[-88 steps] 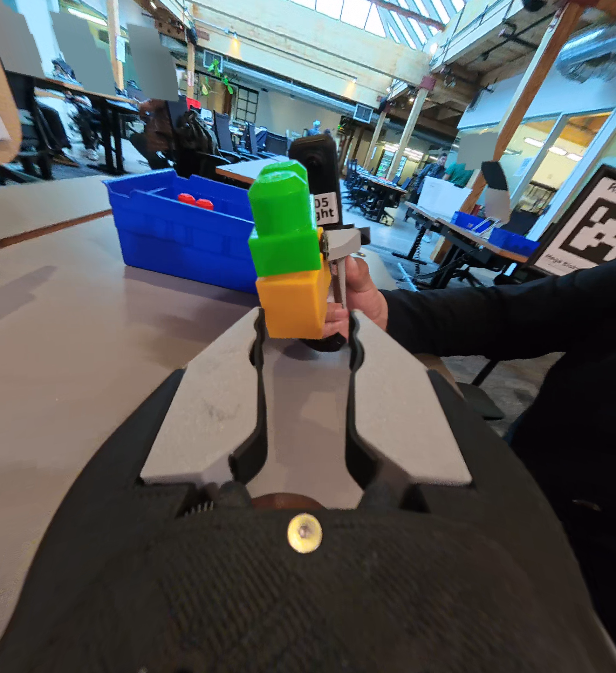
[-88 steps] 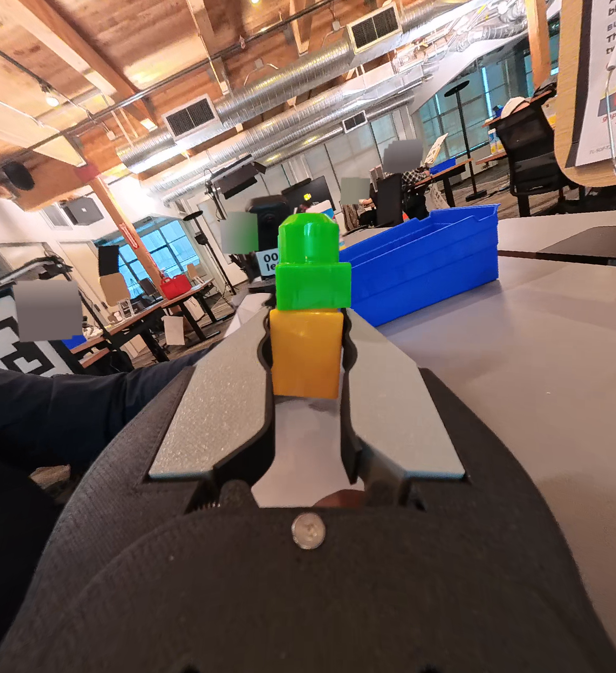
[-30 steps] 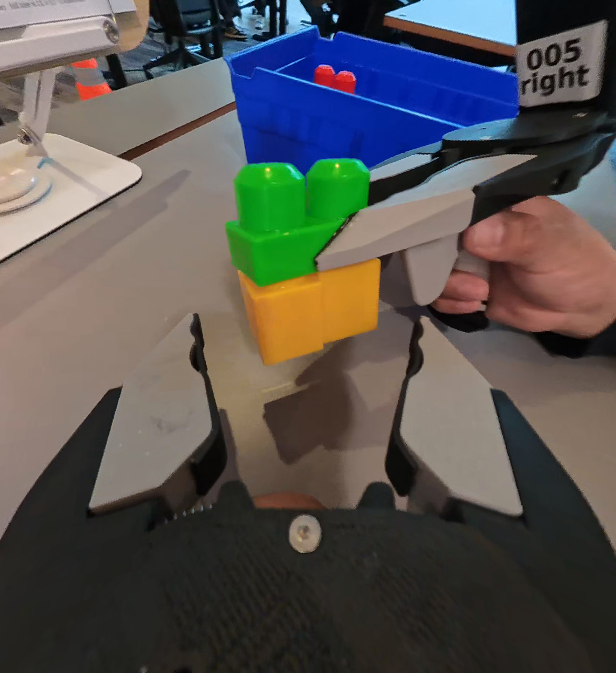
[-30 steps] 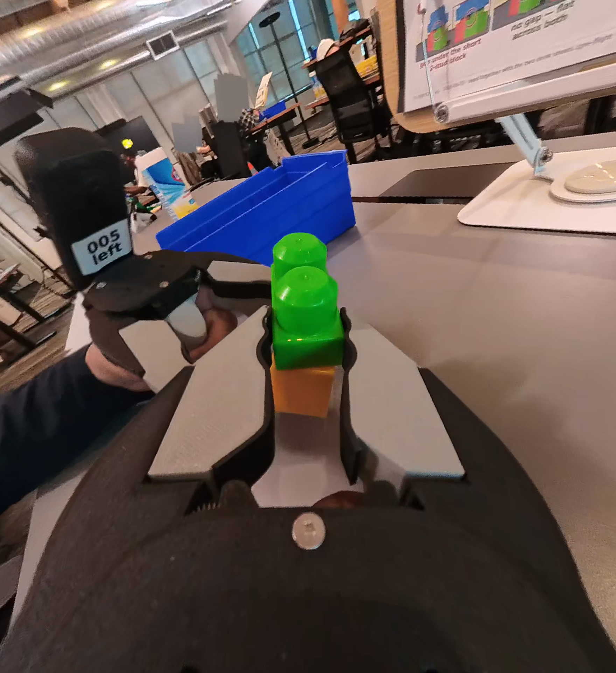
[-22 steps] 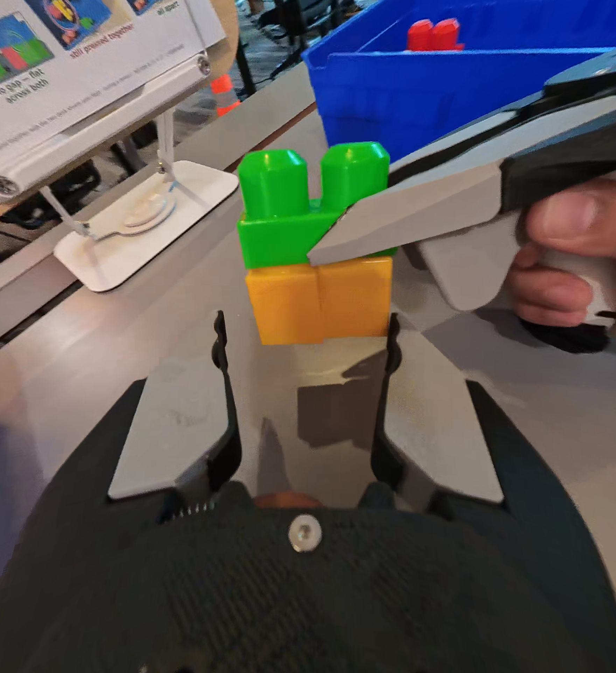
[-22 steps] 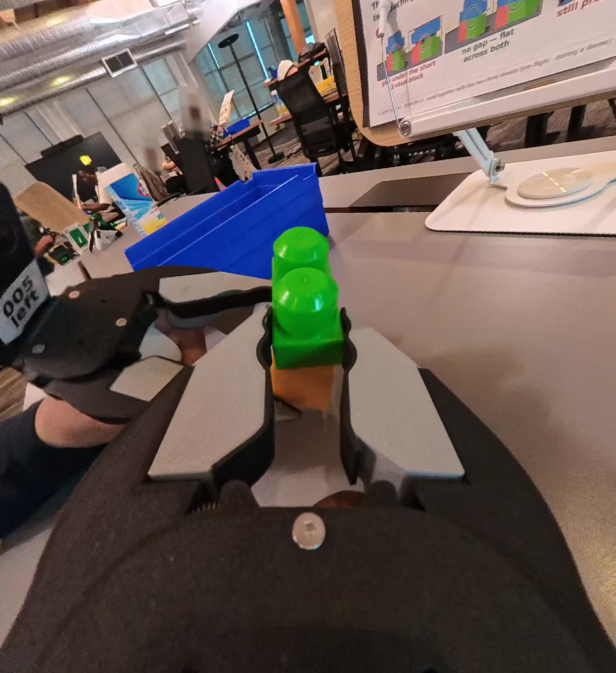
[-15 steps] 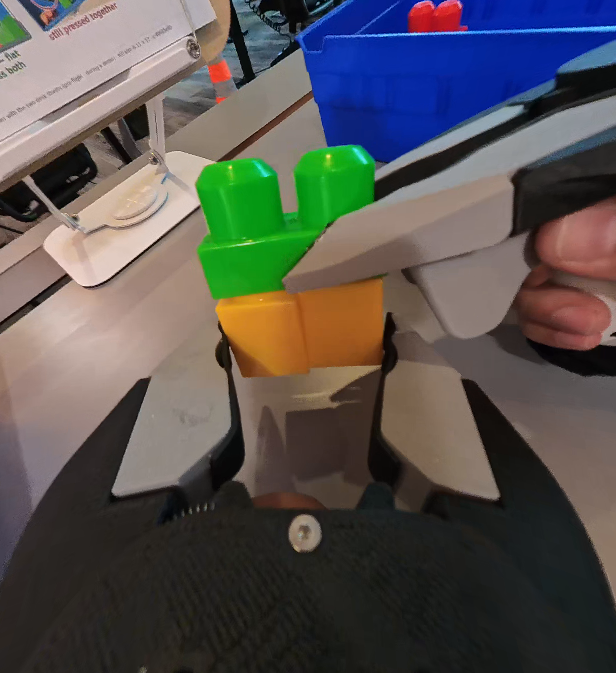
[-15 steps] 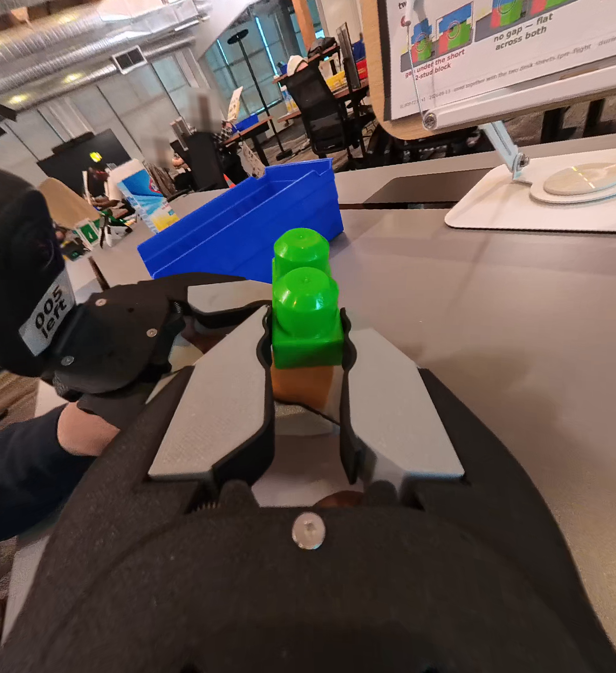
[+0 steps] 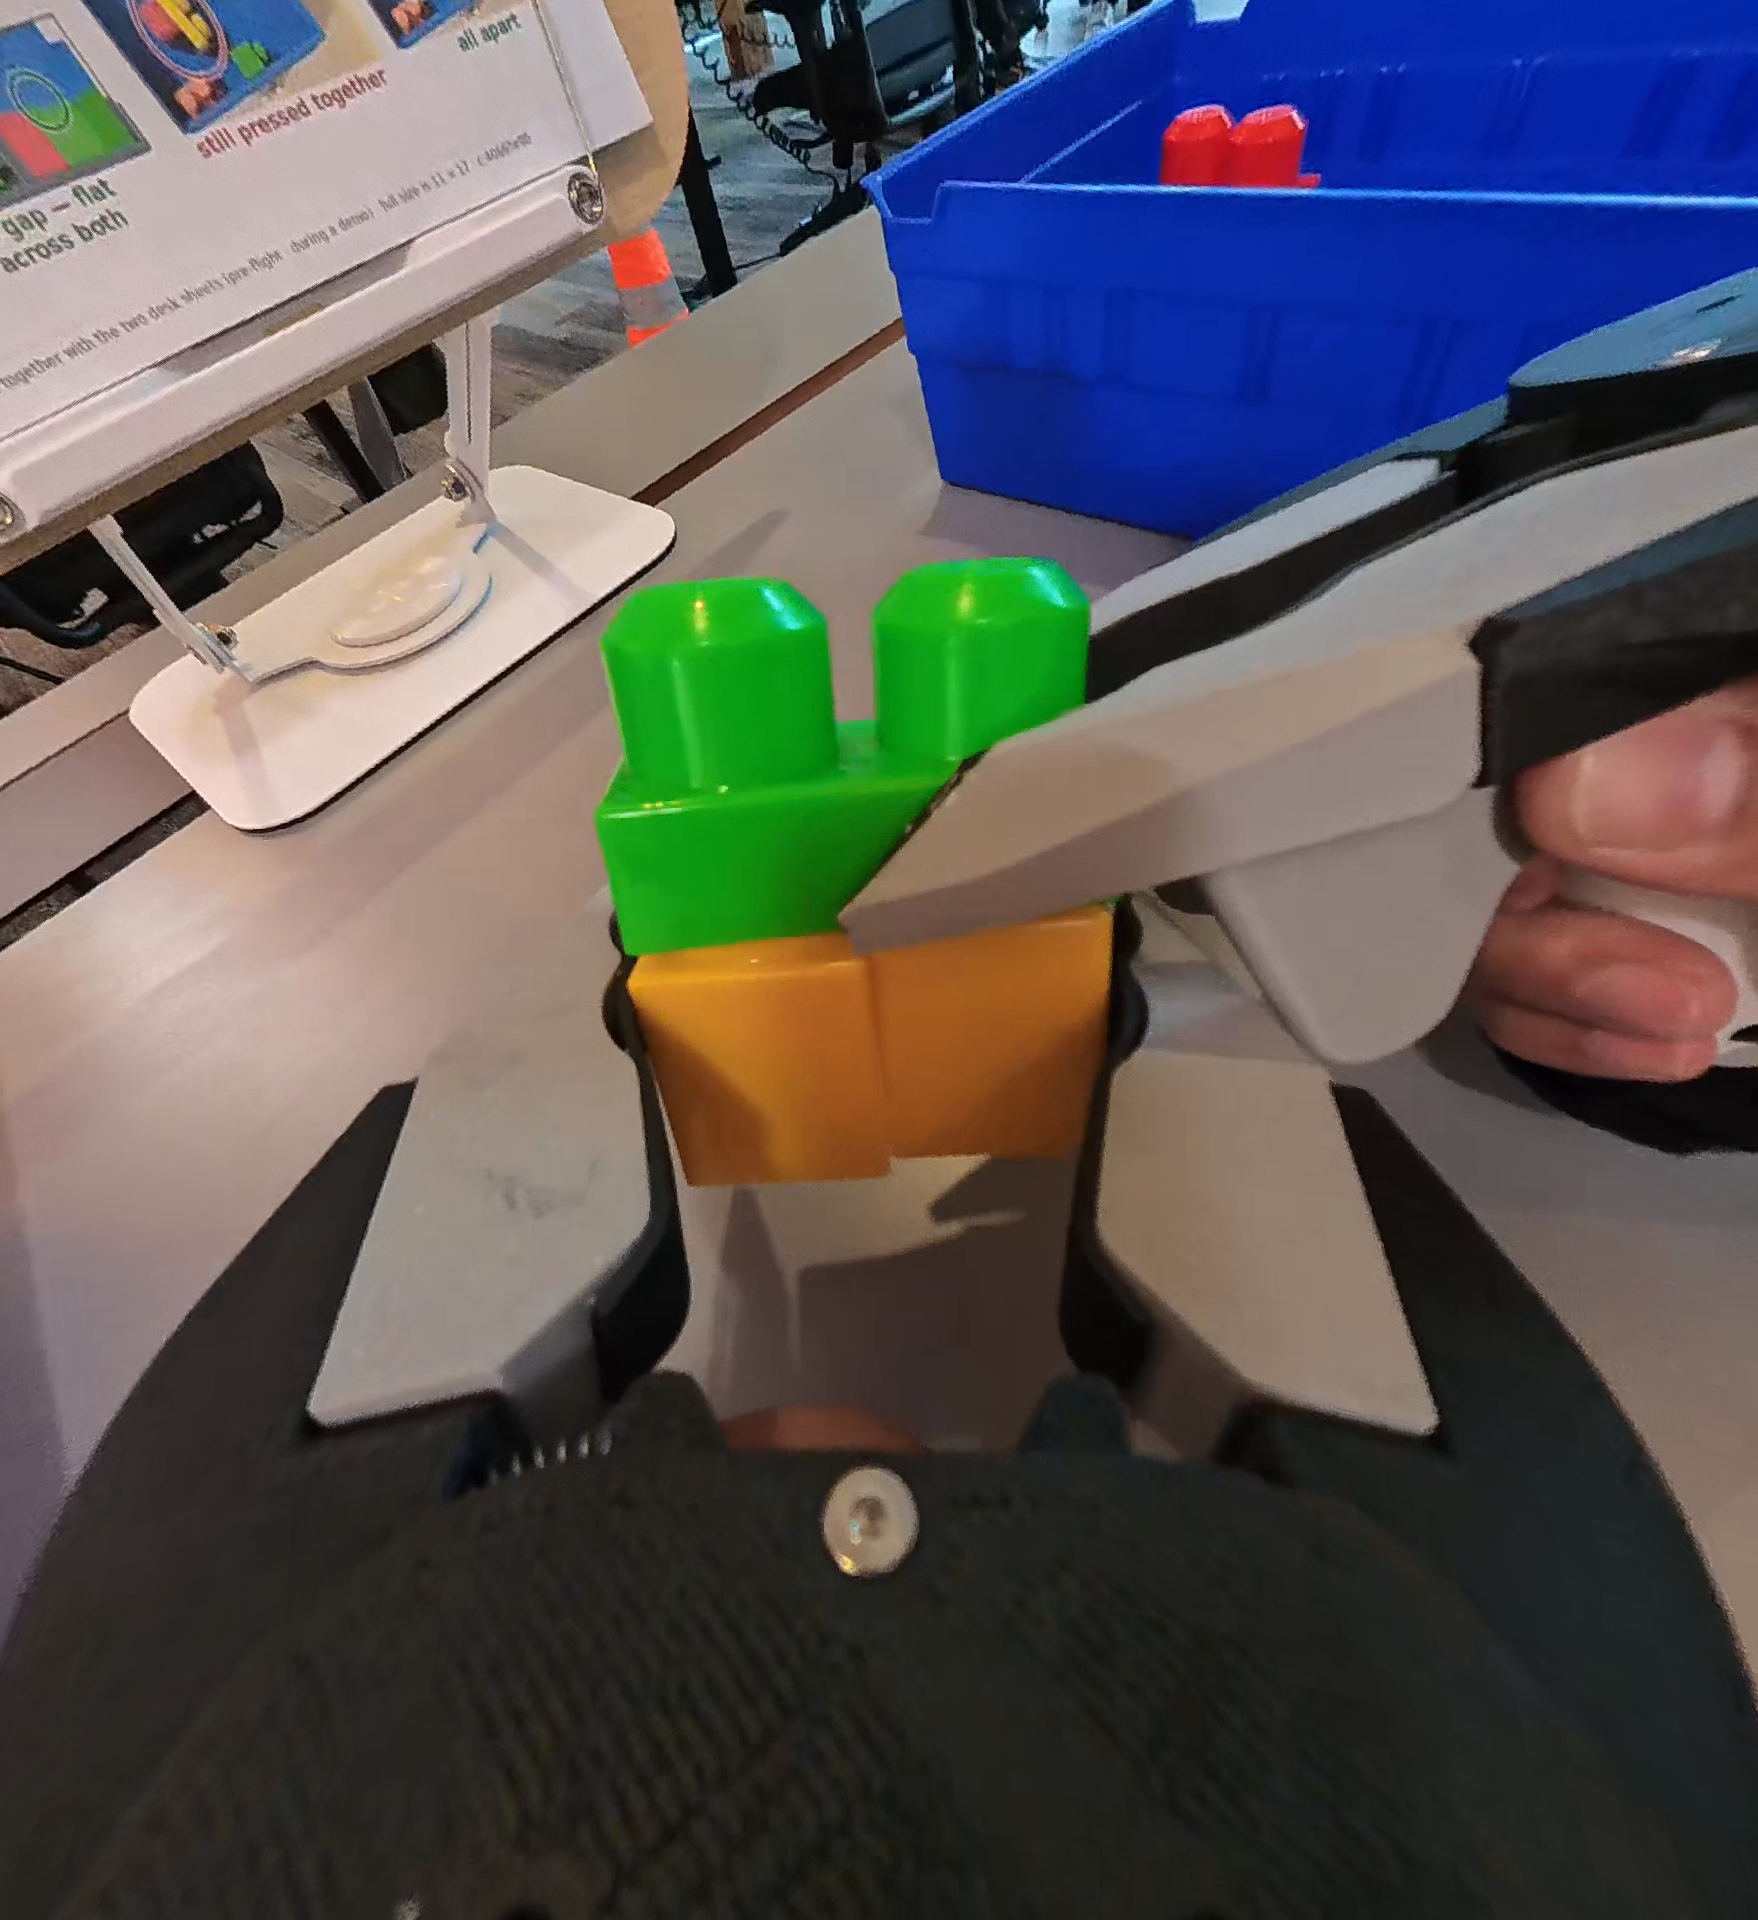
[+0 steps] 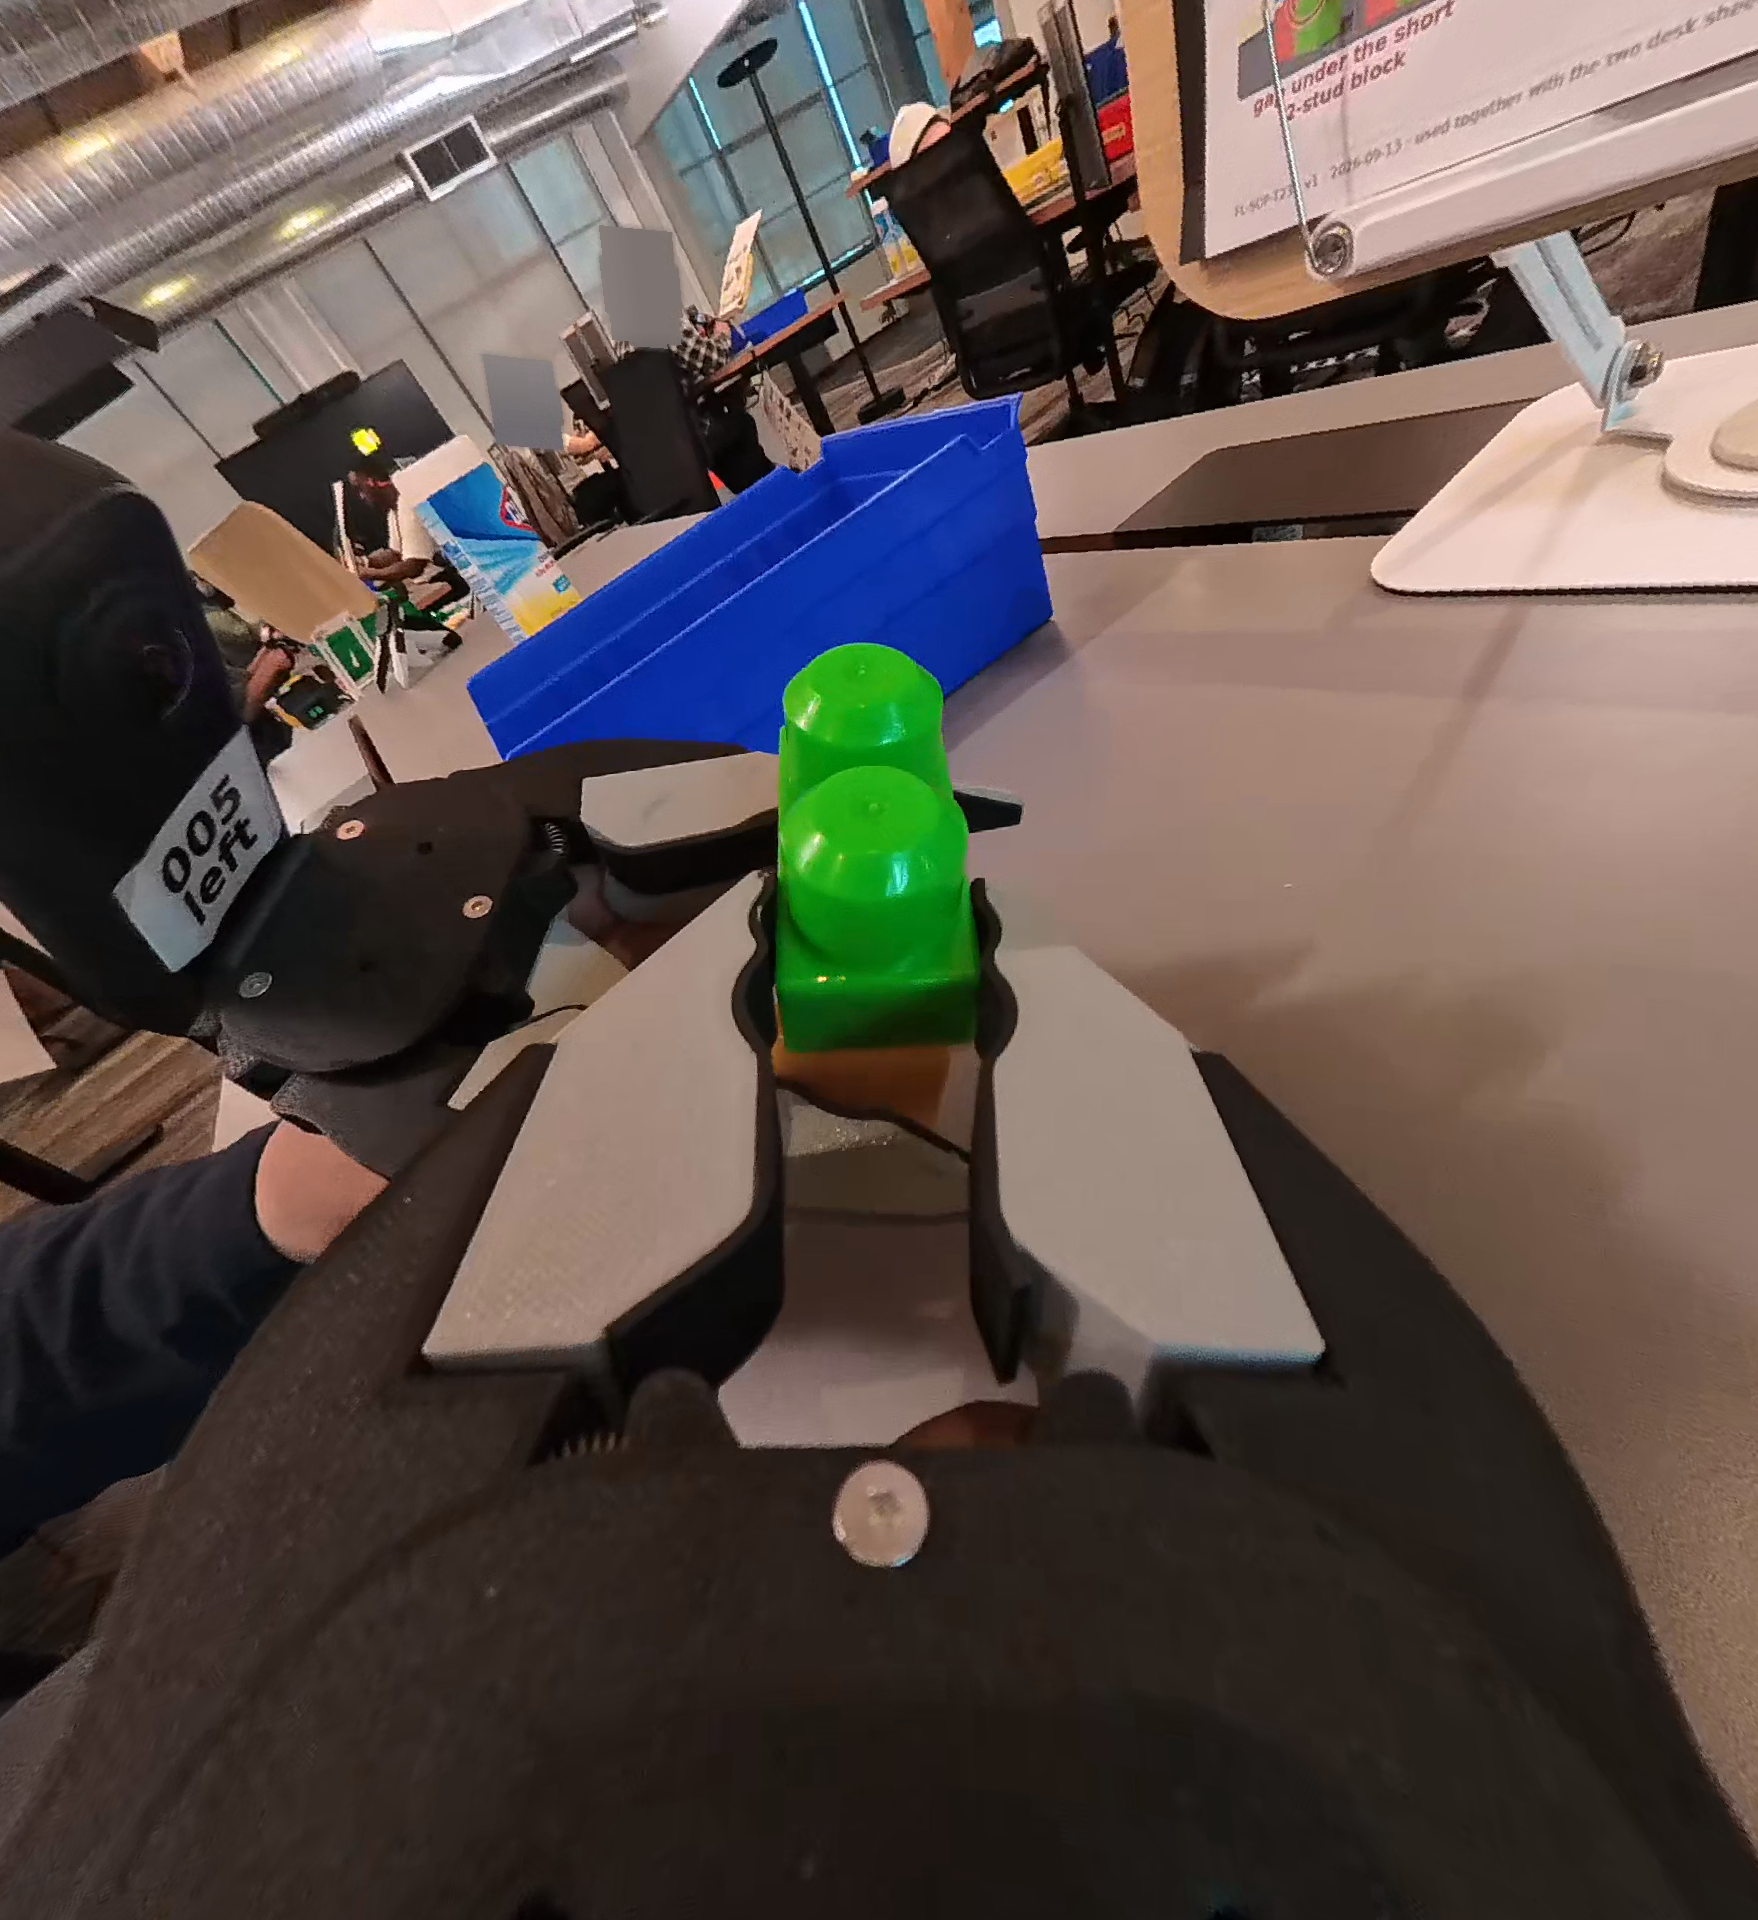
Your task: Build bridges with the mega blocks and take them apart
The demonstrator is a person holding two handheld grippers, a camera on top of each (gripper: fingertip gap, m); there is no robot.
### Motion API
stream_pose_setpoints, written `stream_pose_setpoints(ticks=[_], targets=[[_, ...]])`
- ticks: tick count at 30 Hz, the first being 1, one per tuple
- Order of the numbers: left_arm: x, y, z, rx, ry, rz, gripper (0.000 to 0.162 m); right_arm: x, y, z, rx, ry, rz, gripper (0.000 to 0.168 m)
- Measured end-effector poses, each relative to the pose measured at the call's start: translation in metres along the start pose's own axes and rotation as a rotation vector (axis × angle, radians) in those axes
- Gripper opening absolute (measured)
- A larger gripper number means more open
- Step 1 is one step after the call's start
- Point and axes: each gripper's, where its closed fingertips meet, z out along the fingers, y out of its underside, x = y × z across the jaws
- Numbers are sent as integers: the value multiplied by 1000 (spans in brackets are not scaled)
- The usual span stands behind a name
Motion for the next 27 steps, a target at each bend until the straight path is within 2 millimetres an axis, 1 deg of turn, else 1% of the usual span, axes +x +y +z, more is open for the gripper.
stream_pose_setpoints(ticks=[3,8,18,27], targets=[[-1,3,1,-8,-1,1,89,0,-2,-1,12,-3,4,33],[0,6,4,-13,6,-8,96,-4,-2,0,9,-25,13,33],[-3,7,3,-26,-18,18,96,-7,0,1,-1,-35,12,33],[-4,3,-1,-30,-22,60,93,-11,-3,0,11,-59,15,34]])
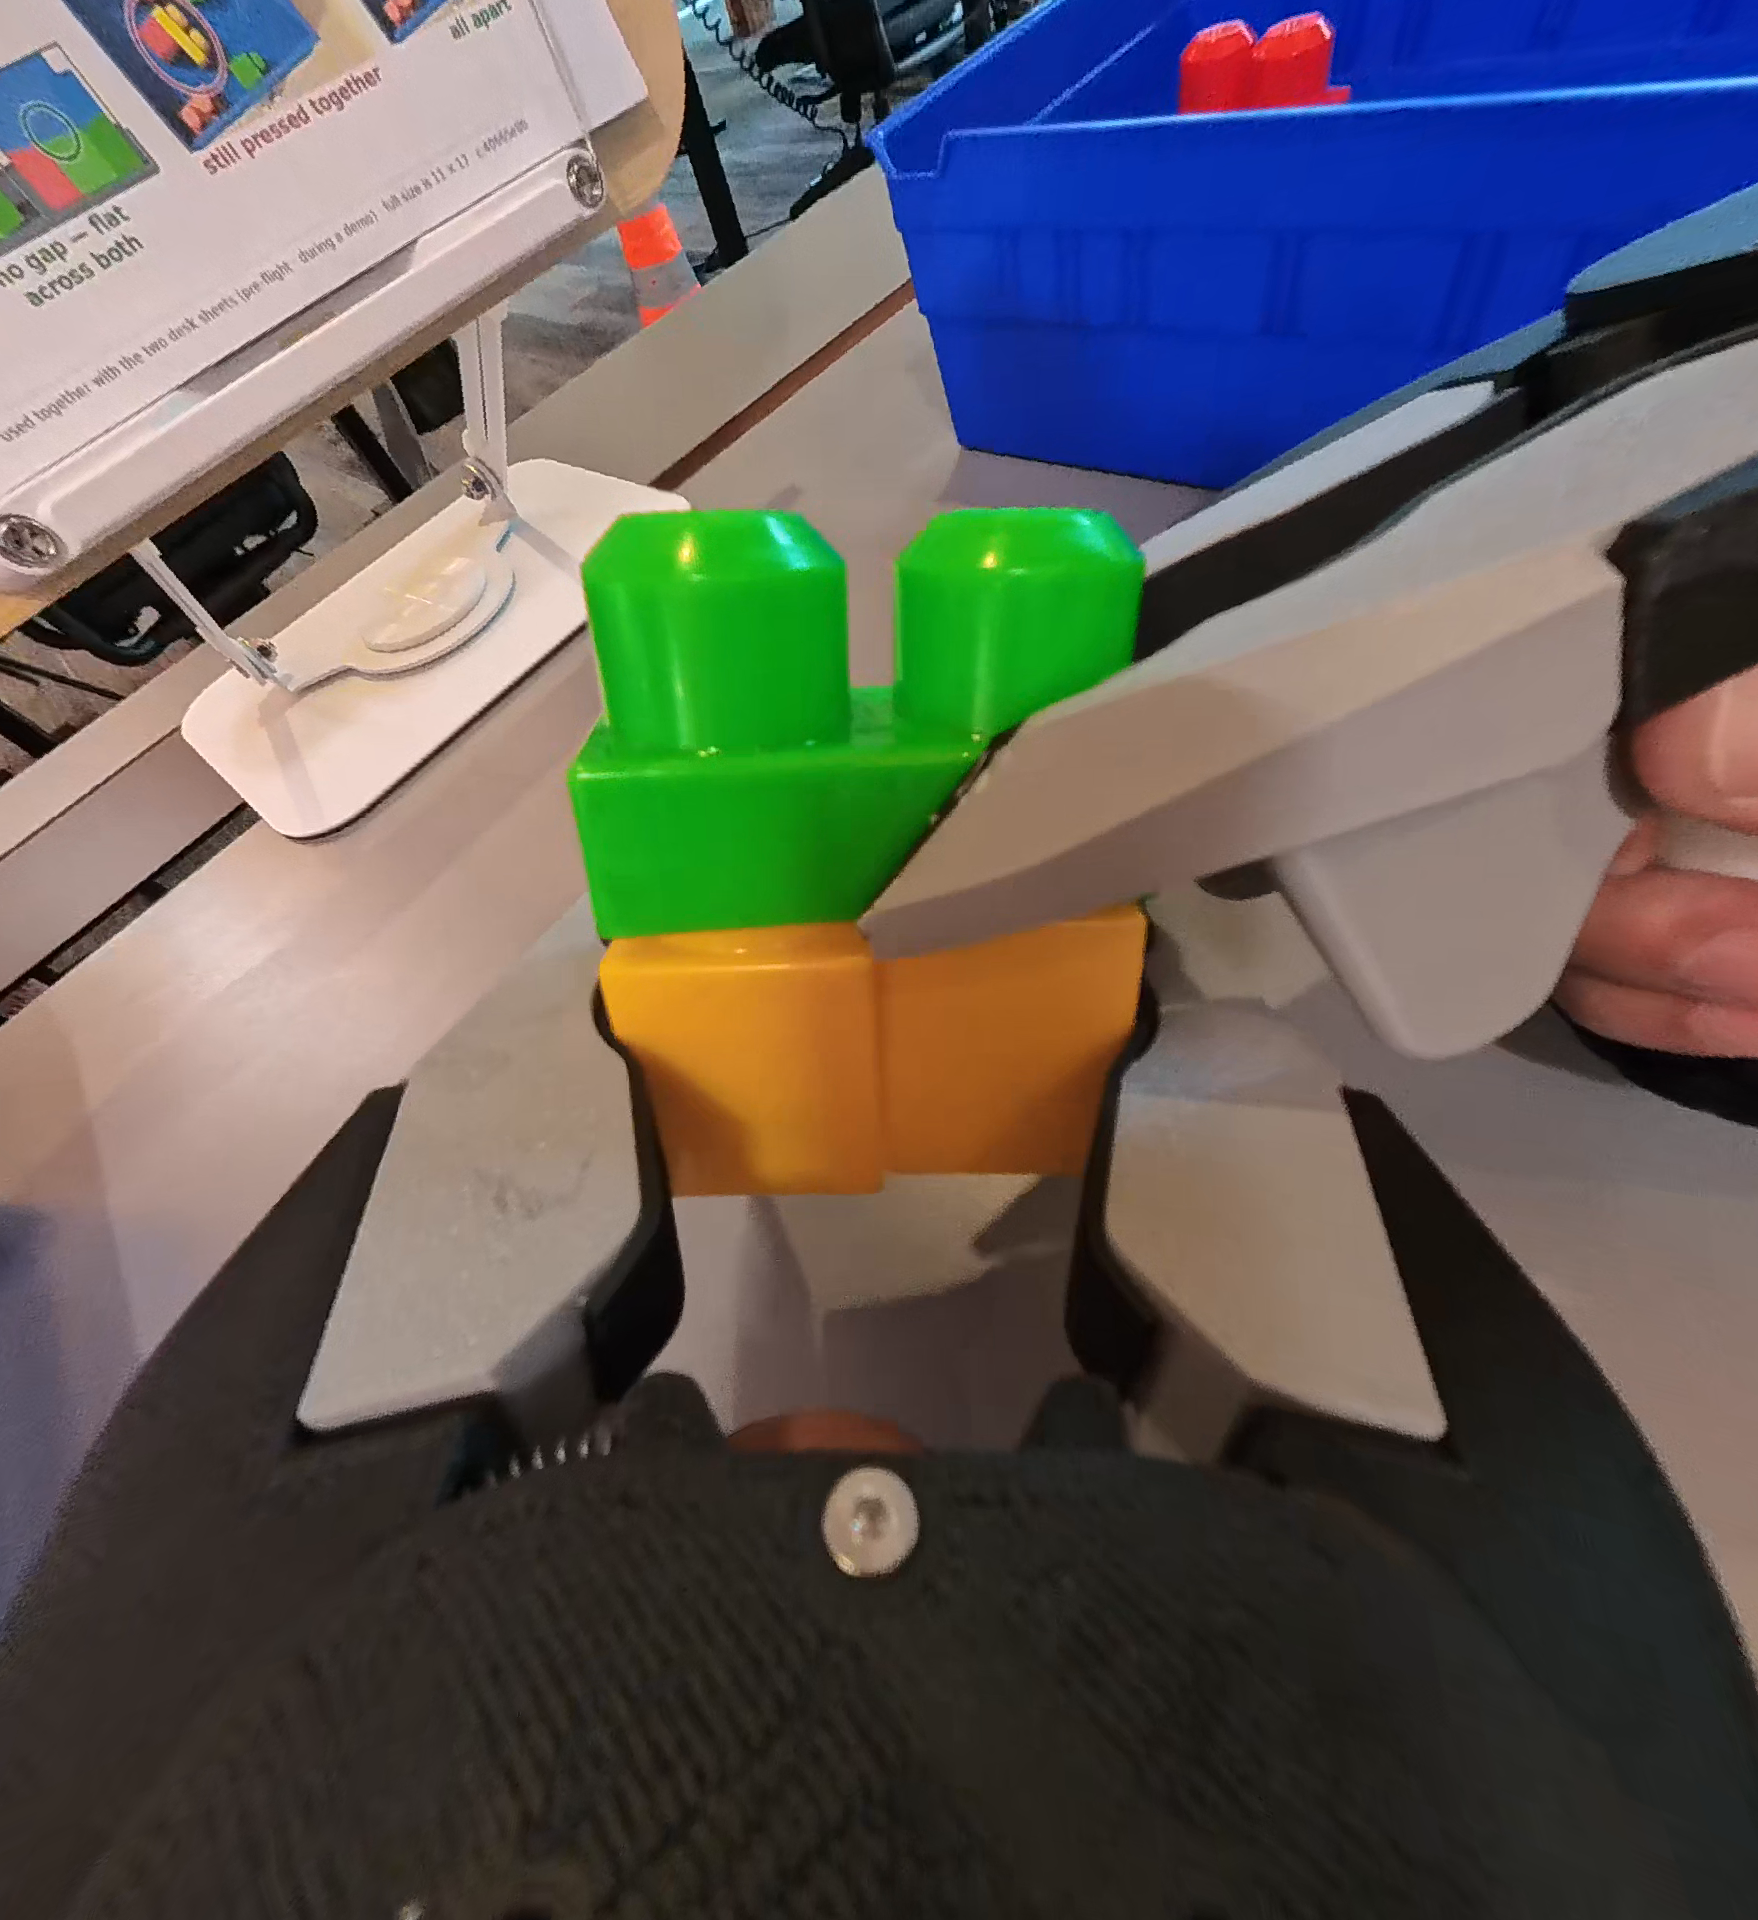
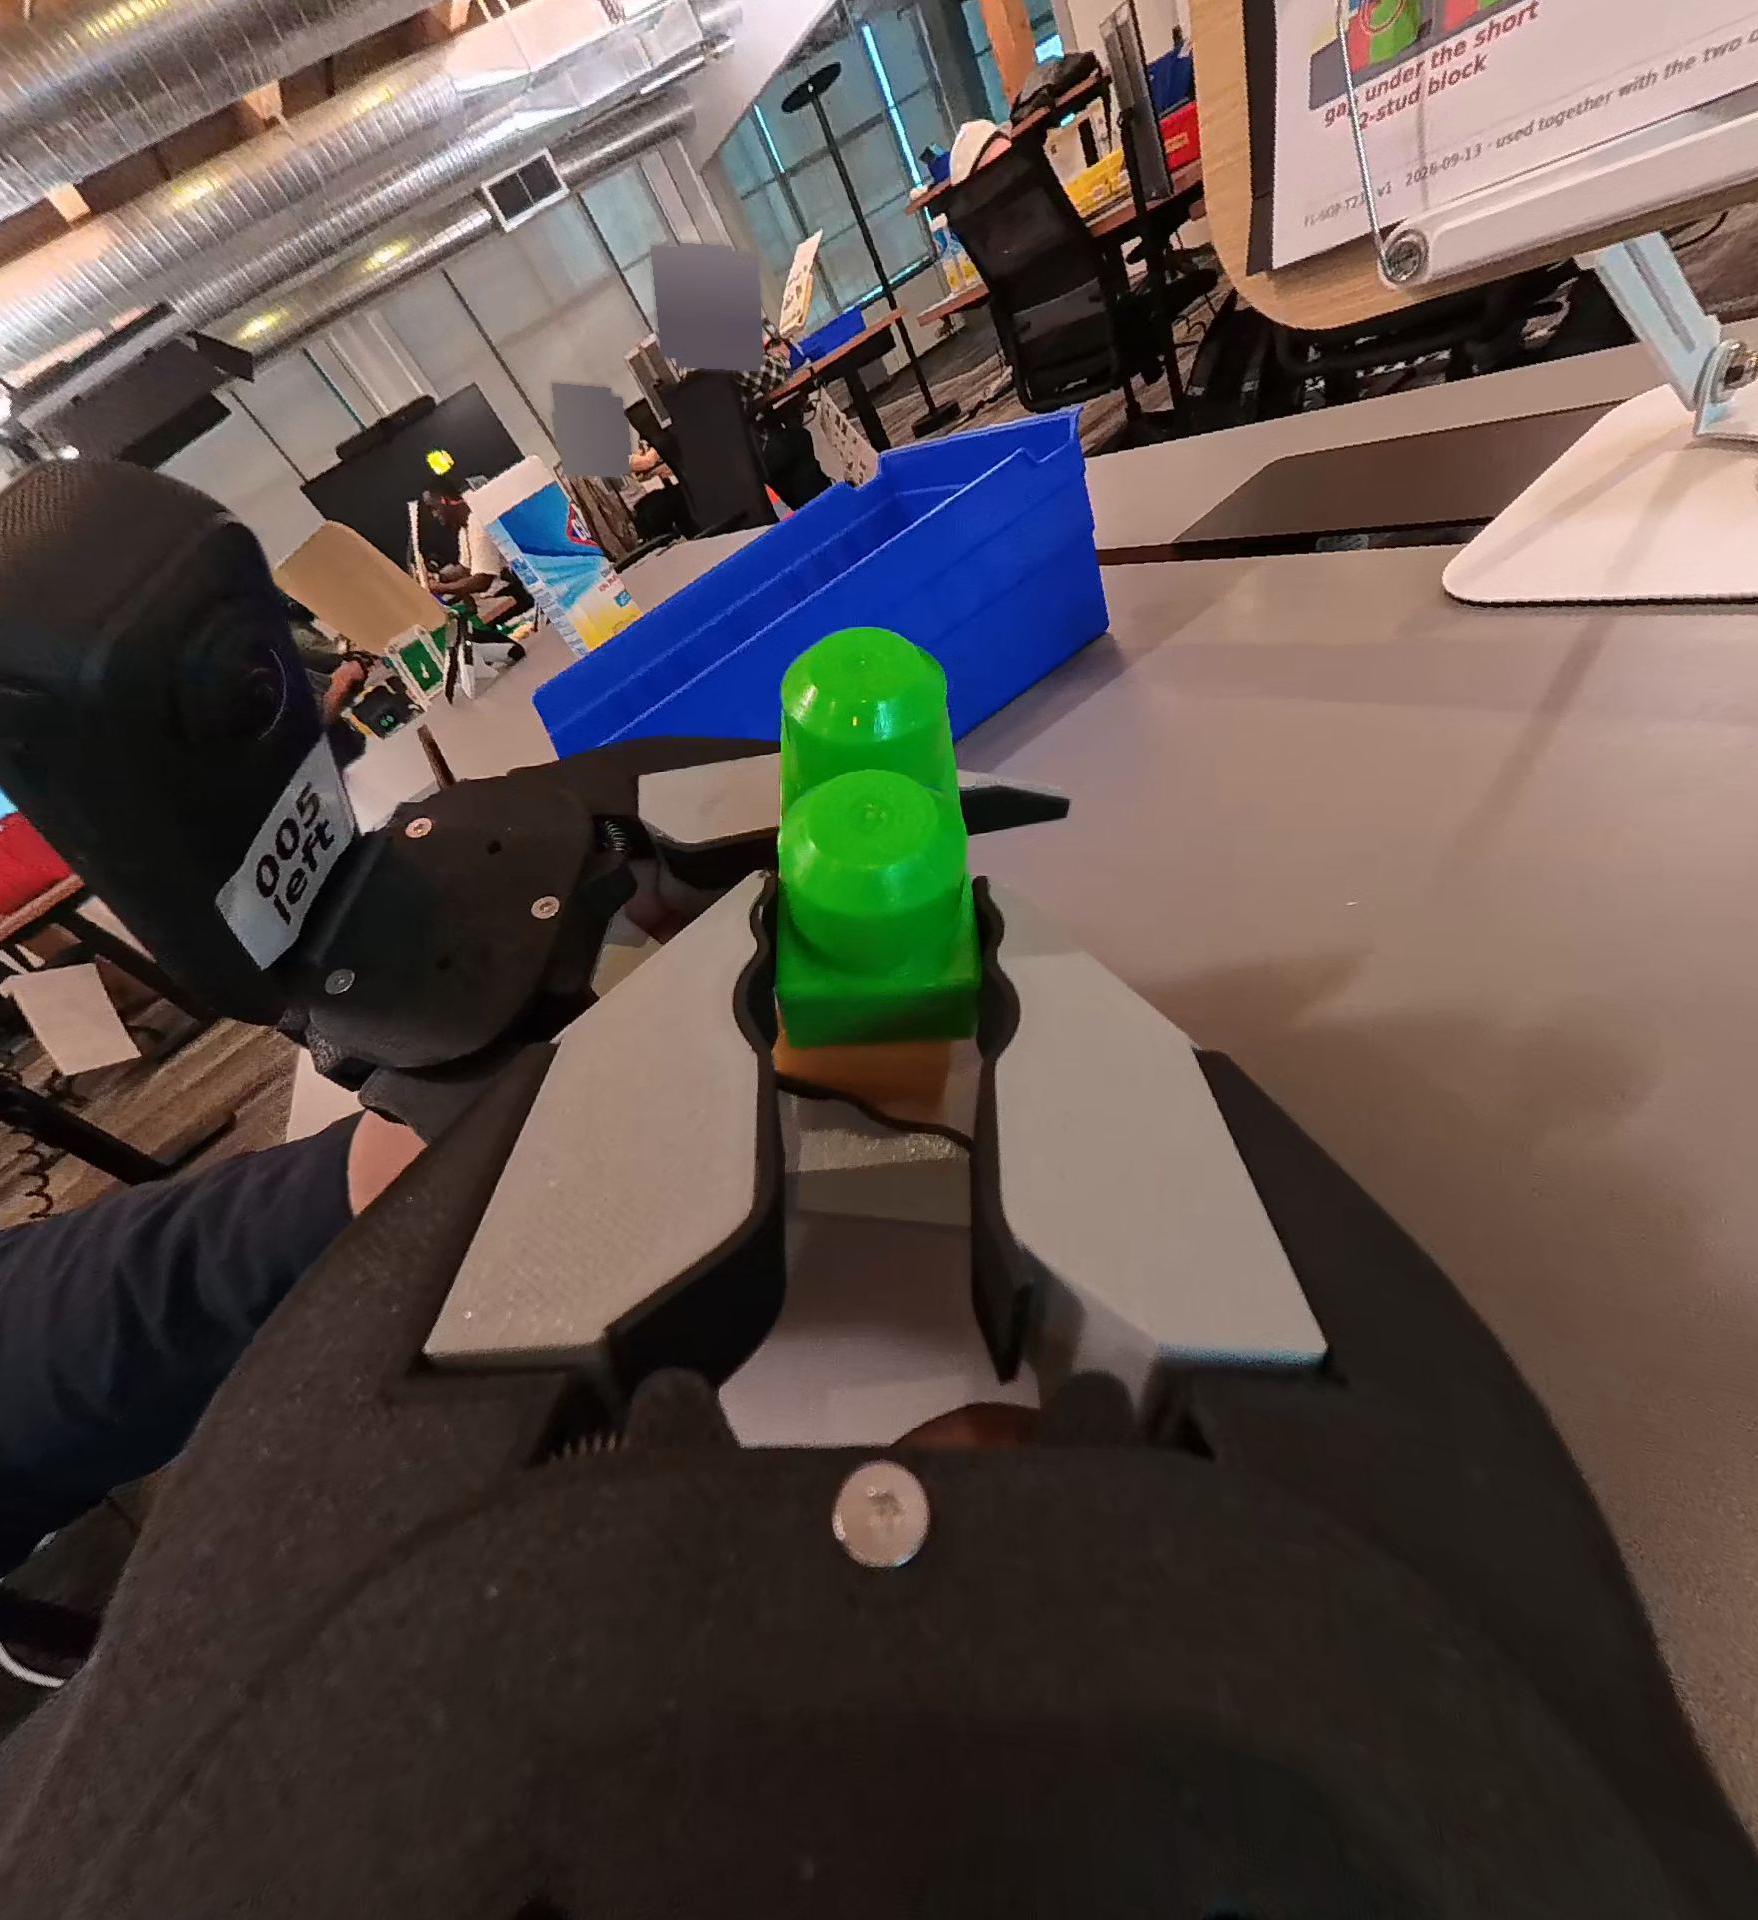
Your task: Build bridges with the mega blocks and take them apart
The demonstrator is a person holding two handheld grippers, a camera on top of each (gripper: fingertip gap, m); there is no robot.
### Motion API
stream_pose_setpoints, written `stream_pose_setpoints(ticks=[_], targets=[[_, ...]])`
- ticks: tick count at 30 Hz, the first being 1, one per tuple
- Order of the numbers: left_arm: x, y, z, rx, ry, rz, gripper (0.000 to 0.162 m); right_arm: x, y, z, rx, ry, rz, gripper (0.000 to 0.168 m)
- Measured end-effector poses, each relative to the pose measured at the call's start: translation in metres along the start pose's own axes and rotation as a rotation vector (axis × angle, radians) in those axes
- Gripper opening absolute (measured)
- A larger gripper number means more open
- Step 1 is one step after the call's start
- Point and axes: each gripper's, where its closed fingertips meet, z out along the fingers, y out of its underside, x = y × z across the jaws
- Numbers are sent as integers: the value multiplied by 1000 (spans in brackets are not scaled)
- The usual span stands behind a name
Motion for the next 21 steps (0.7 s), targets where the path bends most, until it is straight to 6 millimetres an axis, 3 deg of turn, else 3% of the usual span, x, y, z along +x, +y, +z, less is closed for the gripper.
stream_pose_setpoints(ticks=[9,14,17,21], targets=[[3,-1,2,5,34,4,92,0,-1,-4,-30,-25,31,34],[-9,8,4,-7,-27,59,92,5,-26,-23,54,-22,33,37],[-14,7,3,-1,-64,100,91,13,-33,-27,38,48,-23,30],[-7,5,3,15,-32,120,91,10,-33,-23,-60,116,-134,27]])
